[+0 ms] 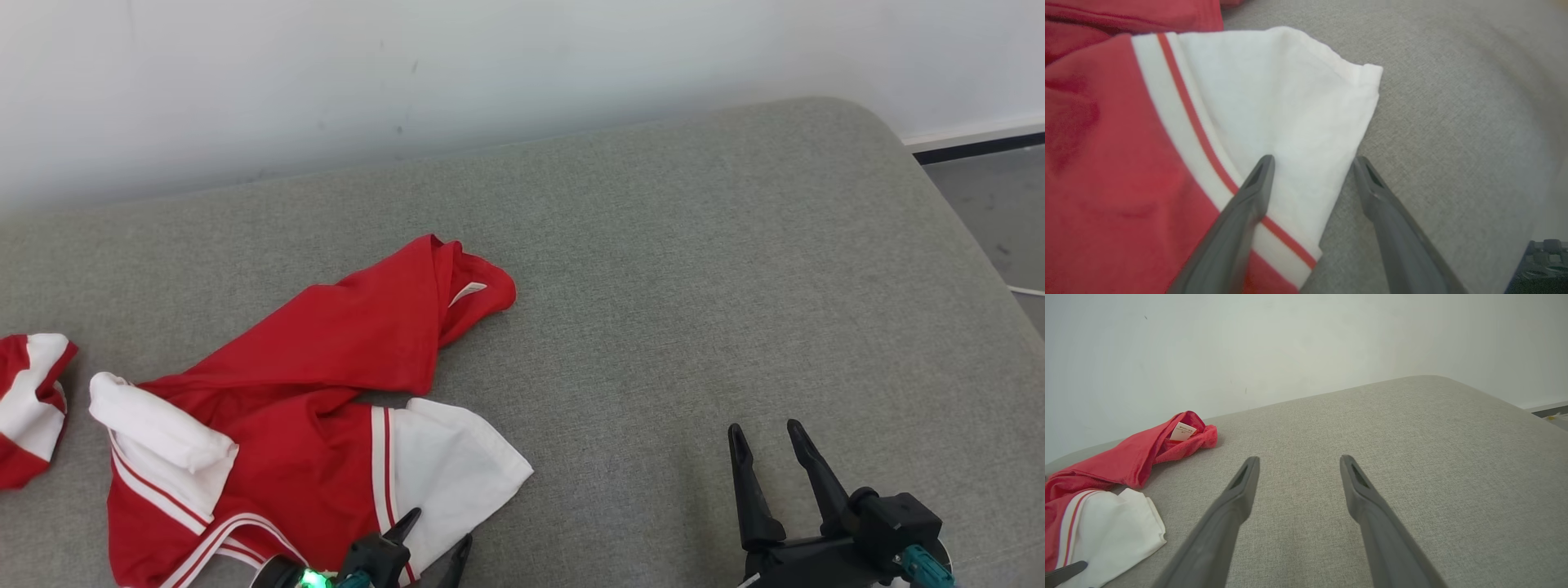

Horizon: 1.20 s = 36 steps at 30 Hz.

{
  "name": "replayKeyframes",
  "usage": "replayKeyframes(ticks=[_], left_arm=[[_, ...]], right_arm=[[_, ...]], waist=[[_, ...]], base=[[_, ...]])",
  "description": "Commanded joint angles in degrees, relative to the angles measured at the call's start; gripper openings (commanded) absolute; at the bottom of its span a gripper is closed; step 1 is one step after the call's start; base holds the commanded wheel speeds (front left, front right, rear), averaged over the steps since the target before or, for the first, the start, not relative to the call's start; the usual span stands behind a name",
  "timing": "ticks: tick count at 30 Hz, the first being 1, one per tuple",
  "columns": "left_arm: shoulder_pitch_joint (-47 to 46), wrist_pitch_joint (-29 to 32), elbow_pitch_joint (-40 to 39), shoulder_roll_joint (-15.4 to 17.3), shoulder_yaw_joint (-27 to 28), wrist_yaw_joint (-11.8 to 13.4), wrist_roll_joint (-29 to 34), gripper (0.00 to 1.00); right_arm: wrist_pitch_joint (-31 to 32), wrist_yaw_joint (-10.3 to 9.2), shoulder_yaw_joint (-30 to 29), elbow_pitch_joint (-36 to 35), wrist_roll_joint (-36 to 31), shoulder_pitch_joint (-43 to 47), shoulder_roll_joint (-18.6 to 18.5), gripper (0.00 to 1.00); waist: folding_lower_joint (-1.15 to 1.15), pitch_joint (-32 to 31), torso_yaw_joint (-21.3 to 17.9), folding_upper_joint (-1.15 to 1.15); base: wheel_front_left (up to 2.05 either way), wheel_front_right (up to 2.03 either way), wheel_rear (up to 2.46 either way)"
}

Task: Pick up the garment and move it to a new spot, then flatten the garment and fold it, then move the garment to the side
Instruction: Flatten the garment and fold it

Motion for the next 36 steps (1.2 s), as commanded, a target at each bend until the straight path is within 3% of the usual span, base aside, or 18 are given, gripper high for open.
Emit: replayKeyframes(ticks=[1,5,6,7,8,15,23,36], left_arm=[[-0.9,-0.2,1.4,0.0,-0.5,0.1,0.5,1.0],[-1.9,0.1,6.3,-0.7,-1.6,0.0,0.4,1.0],[-2.1,0.2,7.5,-0.9,-1.8,0.0,0.2,0.76],[-2.3,0.3,8.5,-1.1,-2.0,0.0,-0.1,0.34],[-2.6,0.2,9.3,-1.3,-2.3,0.0,-0.2,0.0],[-4.3,-0.3,8.6,-2.1,-1.6,0.1,-2.5,0.0],[-0.3,-0.4,-6.7,0.8,3.6,1.5,-5.2,0.0],[13.8,3.5,-25.0,7.9,10.2,7.6,-9.1,0.0]], right_arm=[[-0.3,-0.14,-0.1,-0.2,-0.2,-0.5,-0.1,1.0],[-0.3,-0.15,-0.3,0.1,-0.5,-0.6,-0.1,1.0],[-0.3,-0.15,-0.3,0.2,-0.5,-0.6,-0.1,1.0],[-0.3,-0.14,-0.2,0.2,-0.6,-0.5,-0.1,1.0],[-0.3,-0.15,-0.1,0.3,-0.6,-0.4,-0.1,1.0],[-0.3,-0.14,-0.6,0.3,-0.5,0.9,-0.1,1.0],[-0.3,-0.15,-0.6,0.6,0.5,2.3,-0.1,1.0],[-0.3,-0.15,-1.0,0.6,1.1,3.6,-0.1,1.0]], waist=[[0.0,0.2,-0.3,0.0],[0.0,-0.1,-0.2,0.0],[0.0,-0.3,-0.1,0.0],[0.0,-0.5,0.0,0.0],[0.0,-0.6,0.1,0.0],[0.0,-2.2,2.6,0.0],[0.0,-4.9,7.7,0.0],[0.0,-5.5,12.2,0.0]], base=[[0.0,0.0,0.0],[0.0,0.0,0.0],[0.0,0.0,0.0],[0.0,0.0,0.0],[0.0,0.0,0.0],[0.0,0.0,0.0],[0.0,0.0,0.0],[0.0,0.0,0.0]])
